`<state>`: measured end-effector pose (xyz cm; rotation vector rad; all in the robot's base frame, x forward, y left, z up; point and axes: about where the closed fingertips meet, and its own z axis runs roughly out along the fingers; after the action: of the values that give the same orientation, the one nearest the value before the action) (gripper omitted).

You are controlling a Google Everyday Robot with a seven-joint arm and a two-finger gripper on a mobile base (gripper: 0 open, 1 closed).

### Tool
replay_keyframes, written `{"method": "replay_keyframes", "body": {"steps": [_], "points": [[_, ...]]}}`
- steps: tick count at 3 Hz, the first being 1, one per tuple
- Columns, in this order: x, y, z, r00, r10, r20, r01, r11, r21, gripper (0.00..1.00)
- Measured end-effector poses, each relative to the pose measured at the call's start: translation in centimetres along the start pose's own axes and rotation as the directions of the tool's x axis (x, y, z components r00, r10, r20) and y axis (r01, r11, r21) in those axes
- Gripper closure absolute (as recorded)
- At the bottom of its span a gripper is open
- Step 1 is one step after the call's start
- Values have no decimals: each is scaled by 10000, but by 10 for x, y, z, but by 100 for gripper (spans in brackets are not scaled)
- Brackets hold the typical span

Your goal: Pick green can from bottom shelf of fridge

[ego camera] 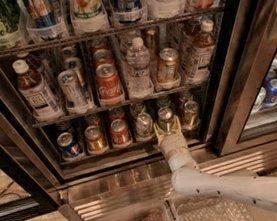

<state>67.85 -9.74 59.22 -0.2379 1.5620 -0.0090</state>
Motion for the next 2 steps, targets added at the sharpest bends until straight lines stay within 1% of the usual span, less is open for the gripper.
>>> {"method": "replay_keyframes", "body": {"steps": [1,2], "points": [[-4,1,-1,9996,167,-242,-166,9999,46,100],[-23,-6,-3,9996,274,15,-274,9996,84,100]]}}
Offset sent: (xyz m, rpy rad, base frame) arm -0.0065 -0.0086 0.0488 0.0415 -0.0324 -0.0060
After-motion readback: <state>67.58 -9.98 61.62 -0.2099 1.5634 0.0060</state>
